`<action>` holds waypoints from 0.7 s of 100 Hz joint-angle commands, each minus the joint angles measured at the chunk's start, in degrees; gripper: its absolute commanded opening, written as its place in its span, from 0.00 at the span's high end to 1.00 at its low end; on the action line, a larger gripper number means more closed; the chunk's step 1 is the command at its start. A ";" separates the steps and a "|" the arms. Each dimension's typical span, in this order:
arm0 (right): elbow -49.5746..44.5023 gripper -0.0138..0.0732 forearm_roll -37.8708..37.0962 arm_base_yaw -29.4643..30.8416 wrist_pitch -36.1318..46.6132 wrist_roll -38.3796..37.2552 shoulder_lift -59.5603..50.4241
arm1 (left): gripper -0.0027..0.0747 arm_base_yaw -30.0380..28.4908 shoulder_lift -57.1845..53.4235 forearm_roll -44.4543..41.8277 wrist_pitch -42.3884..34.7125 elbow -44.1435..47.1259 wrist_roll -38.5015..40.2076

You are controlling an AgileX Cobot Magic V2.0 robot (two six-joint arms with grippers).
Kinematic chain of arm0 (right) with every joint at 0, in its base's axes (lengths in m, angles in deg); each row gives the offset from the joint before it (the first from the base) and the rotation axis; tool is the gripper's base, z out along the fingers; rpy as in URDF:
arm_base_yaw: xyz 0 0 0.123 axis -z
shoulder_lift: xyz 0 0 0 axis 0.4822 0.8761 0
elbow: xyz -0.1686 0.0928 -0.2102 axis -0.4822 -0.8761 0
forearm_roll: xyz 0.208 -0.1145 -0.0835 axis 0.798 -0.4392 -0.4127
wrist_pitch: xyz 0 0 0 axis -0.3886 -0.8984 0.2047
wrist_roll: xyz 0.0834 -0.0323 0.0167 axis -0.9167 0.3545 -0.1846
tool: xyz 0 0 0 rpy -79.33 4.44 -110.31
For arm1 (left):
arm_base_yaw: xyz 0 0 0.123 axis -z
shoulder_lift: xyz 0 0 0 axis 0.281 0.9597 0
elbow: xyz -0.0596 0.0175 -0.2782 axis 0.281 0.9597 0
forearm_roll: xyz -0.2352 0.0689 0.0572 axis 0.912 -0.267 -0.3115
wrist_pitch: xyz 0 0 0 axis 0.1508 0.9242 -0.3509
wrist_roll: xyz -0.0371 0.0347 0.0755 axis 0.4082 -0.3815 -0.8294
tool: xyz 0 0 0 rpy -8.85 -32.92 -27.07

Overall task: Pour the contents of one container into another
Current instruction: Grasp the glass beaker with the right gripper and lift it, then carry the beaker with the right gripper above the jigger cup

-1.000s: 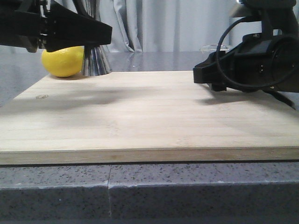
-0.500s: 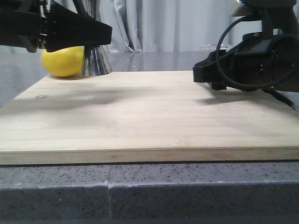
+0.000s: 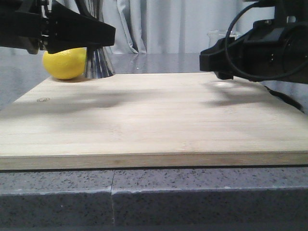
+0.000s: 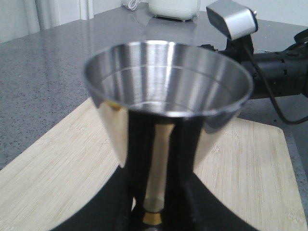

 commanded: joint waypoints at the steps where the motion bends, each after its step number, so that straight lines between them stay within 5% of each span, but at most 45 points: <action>1: 1.58 0.46 -0.77 0.11 4.60 0.42 -4.77 | 0.99 0.48 -2.57 4.30 7.45 -1.52 0.55; 70: 19.18 0.46 -9.99 -4.68 -34.37 0.42 -19.33 | 0.99 0.99 -2.57 3.46 7.45 -1.52 0.55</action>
